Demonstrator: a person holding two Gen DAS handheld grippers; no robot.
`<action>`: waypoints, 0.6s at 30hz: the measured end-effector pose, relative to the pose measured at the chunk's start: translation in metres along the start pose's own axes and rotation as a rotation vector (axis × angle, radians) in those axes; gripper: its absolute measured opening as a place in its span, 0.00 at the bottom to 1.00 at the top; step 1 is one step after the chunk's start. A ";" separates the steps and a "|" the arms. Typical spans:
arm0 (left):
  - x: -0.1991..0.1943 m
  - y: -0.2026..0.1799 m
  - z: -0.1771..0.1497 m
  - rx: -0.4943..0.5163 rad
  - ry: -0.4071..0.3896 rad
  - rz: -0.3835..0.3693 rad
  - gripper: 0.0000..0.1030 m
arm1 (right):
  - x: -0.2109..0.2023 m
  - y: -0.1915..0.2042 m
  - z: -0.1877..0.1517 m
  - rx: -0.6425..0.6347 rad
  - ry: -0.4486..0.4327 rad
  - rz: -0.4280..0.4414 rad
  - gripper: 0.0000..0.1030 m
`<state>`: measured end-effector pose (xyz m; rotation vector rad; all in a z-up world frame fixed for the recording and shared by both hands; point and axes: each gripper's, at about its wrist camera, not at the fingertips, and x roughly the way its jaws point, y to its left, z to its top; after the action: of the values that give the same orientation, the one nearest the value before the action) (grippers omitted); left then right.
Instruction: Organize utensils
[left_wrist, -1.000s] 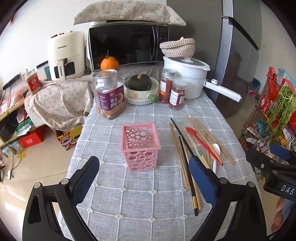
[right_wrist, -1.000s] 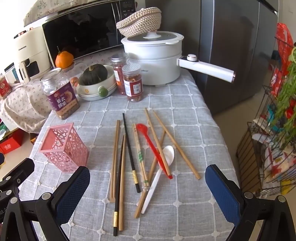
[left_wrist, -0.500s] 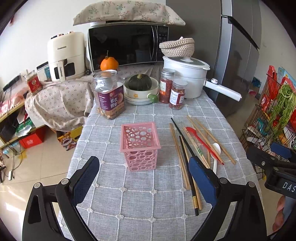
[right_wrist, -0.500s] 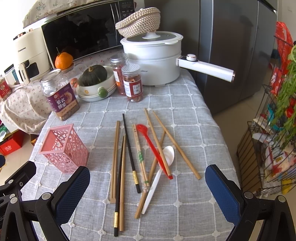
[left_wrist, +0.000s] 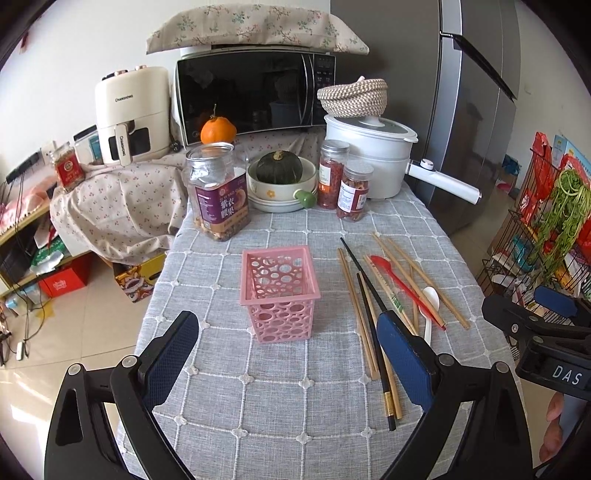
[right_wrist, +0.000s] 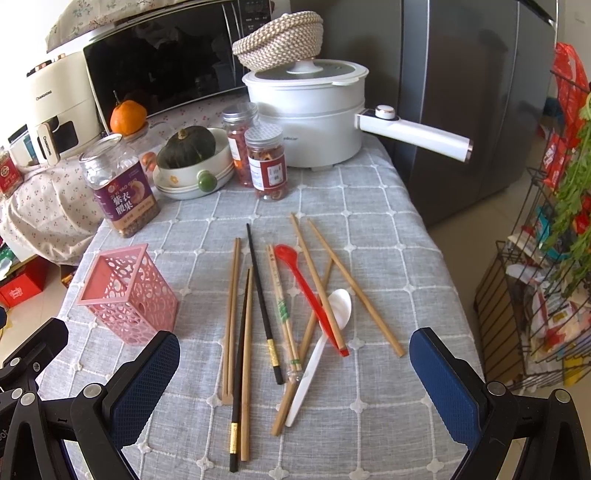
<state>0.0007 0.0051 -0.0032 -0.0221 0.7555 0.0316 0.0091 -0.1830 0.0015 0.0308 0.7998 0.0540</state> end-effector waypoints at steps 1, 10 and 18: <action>0.000 0.000 0.000 0.000 0.000 0.001 0.96 | 0.001 0.001 0.000 -0.002 0.001 -0.001 0.99; -0.001 0.001 0.001 -0.001 0.001 -0.001 0.96 | 0.003 0.003 0.001 -0.005 0.000 -0.002 0.99; -0.001 0.000 0.000 -0.002 0.002 -0.001 0.96 | 0.005 0.001 0.003 -0.003 0.005 -0.006 0.99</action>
<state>0.0002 0.0055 -0.0027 -0.0239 0.7576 0.0314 0.0142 -0.1817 0.0002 0.0251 0.8047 0.0495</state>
